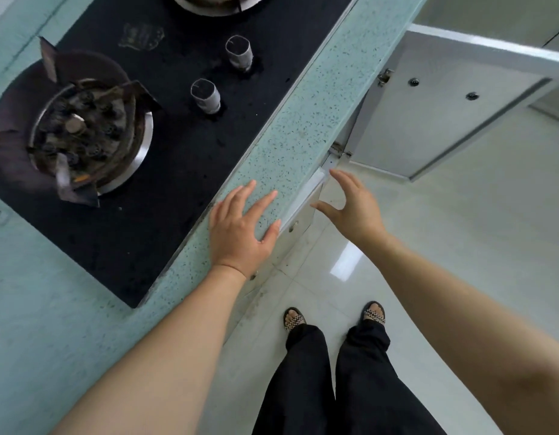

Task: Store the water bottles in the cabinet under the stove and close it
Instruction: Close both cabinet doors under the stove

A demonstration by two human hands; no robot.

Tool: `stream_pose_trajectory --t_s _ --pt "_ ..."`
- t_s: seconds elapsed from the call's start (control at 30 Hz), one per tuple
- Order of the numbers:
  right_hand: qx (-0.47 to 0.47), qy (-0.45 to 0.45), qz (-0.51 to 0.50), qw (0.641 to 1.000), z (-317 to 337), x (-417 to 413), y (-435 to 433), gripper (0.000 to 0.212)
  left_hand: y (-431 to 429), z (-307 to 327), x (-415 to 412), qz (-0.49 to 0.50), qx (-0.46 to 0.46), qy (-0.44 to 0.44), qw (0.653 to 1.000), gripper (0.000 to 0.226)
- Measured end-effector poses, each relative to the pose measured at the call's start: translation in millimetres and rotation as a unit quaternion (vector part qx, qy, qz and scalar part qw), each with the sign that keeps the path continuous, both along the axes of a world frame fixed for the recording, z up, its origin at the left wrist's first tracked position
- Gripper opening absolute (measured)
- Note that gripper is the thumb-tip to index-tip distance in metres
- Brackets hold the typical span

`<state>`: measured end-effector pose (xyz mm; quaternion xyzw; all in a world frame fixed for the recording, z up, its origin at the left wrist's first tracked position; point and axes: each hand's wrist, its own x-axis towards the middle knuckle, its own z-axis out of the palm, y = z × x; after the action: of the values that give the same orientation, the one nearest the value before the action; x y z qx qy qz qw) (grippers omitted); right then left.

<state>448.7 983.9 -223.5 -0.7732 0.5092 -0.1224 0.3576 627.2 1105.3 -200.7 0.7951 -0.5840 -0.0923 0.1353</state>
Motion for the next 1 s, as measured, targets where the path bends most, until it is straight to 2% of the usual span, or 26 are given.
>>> stream_pose_trajectory --t_s 0.13,0.2,0.3,0.6,0.8,1.0 --pt "0.012 0.072 0.041 0.997 32 -25 24 0.079 2 15 -6 -0.025 0.084 -0.003 0.996 0.058" --pt "0.008 0.08 0.051 0.995 51 -41 35 0.078 5 28 -12 -0.031 0.148 -0.003 0.989 0.063" --pt "-0.005 0.085 0.055 0.995 81 -67 51 0.074 14 54 -27 -0.034 0.17 -0.027 0.984 0.065" --pt "-0.097 0.13 0.048 0.986 139 -159 46 0.079 0 118 -99 -0.083 0.118 -0.029 0.989 0.065" --pt "-0.105 0.131 0.013 0.986 155 -236 -3 0.086 -65 136 -179 -0.089 0.101 -0.035 0.99 0.065" --pt "-0.107 0.14 0.011 0.984 167 -335 -75 0.081 -147 135 -274 -0.07 0.096 -0.027 0.992 0.065"
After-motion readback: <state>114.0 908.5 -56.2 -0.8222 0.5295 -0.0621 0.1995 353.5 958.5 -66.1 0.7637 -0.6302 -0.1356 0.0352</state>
